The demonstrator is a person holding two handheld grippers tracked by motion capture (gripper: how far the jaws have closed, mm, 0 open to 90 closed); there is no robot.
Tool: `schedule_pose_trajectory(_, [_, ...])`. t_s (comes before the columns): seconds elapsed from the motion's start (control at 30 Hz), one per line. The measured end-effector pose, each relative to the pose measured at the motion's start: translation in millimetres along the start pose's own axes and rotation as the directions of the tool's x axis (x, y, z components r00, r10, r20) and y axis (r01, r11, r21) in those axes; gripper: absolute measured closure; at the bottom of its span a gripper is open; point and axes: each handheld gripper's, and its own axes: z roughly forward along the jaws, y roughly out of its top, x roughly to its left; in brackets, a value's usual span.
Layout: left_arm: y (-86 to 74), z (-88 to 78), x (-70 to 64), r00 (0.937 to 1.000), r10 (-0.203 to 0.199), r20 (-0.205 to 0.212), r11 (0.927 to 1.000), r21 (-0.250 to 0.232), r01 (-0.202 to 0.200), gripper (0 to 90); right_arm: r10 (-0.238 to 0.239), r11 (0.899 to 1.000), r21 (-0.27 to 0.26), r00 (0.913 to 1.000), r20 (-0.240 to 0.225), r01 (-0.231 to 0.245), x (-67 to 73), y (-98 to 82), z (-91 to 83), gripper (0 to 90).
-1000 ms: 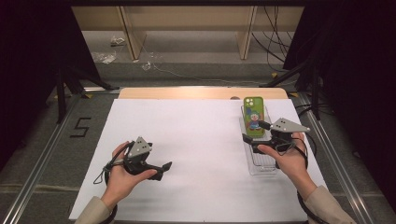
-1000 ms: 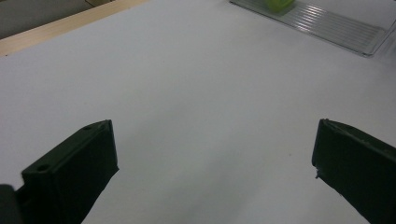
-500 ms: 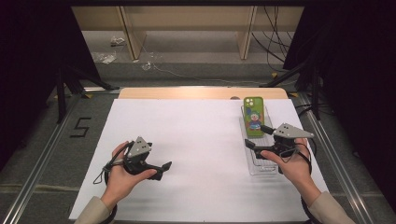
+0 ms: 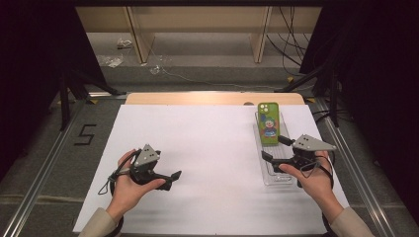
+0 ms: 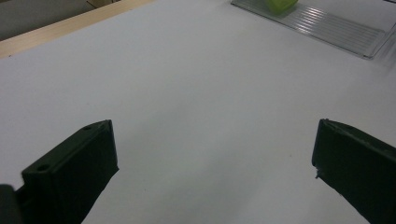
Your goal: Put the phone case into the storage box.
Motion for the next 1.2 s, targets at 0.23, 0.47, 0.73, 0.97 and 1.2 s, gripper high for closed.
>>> schedule_pose_trajectory(0.23, [0.1, -0.2, 0.2, 1.0, 0.0, -0.001, 1.0, 0.0, 0.0, 0.0, 0.002, 1.0, -0.008, 1.0, -0.002, -0.002, -0.8, -4.0, -5.5, 16.1])
schedule_pose_trajectory(0.47, [0.1, -0.6, 0.6, 1.0, -0.001, -0.001, 1.0, -0.003, 0.001, 0.0, 0.003, 1.0, -0.014, 1.0, -0.001, -0.003, -1.6, -8.3, -10.8, 16.1])
schedule_pose_trajectory(0.73, [-0.2, -0.6, 1.3, 1.0, -0.002, -0.001, 1.0, -0.004, 0.002, 0.0, -0.009, 1.0, -0.026, 0.9999, -0.006, 0.009, -0.4, -11.8, -15.7, 15.9])
schedule_pose_trajectory(0.97, [-0.5, -0.8, 1.6, 1.0, -0.004, -0.001, 1.0, -0.004, 0.004, 0.0, -0.008, 1.0, -0.03, 0.9999, -0.008, 0.008, -0.2, -16.3, -19.8, 15.8])
schedule_pose_trajectory(1.2, [-1.1, -1.3, 1.5, 1.0, -0.007, -0.002, 1.0, -0.005, 0.007, 0.0, -0.004, 0.999, -0.038, 1.0, -0.007, 0.004, -1.8, -19.6, -23.5, 15.8])
